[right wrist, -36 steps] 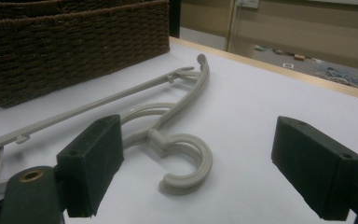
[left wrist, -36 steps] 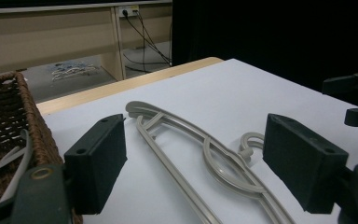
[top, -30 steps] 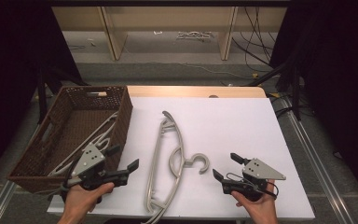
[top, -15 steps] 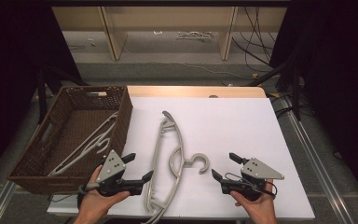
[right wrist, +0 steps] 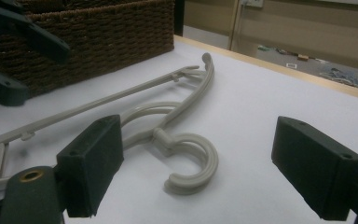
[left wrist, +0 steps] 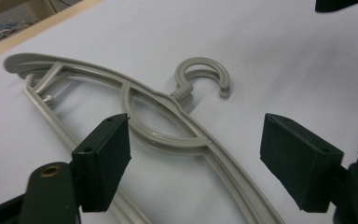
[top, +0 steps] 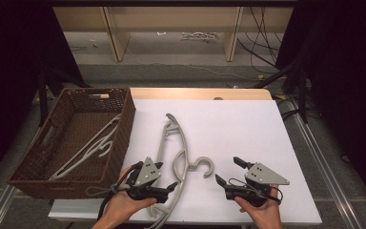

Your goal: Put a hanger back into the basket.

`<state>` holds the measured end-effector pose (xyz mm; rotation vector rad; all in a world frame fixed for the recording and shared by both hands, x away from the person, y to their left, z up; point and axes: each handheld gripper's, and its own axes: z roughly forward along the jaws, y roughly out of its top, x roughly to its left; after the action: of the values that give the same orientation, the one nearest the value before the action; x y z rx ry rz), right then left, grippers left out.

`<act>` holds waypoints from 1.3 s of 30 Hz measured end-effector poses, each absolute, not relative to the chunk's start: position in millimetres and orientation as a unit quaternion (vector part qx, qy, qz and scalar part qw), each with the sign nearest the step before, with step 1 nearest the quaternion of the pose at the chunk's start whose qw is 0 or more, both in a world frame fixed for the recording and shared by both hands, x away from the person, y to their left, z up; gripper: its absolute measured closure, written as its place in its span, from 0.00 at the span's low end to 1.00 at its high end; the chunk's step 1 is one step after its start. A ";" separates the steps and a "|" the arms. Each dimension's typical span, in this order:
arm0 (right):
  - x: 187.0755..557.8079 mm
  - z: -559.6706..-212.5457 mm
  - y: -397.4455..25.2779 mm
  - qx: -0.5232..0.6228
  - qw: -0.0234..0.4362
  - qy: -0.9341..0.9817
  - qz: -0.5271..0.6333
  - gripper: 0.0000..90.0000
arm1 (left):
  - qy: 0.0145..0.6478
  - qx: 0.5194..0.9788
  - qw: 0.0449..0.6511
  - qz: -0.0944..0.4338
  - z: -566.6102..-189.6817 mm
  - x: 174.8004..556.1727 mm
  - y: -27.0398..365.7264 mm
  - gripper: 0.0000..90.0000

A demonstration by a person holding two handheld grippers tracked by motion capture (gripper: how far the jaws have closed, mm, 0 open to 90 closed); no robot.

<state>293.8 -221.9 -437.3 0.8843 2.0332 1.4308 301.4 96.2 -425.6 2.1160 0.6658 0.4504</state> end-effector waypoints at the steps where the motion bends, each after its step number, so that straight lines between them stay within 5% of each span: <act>1: 292.2 -436.7 -221.6 0.332 0.242 0.746 0.524 0.19 | 0.264 0.852 0.415 0.180 -427.0 302.9 90.7 0.29; 15: 294.5 -437.9 -221.7 0.320 0.250 0.746 0.528 0.19 | 0.260 0.888 0.341 0.165 -442.8 335.6 36.6 0.39; 39: 293.2 -436.2 -221.1 0.325 0.229 0.758 0.516 0.20 | 0.315 0.911 0.252 0.091 -467.7 382.5 20.1 0.57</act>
<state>293.2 -221.1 -436.2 0.8944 2.0878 1.4213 382.5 20.1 -467.7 2.4769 0.8576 0.2479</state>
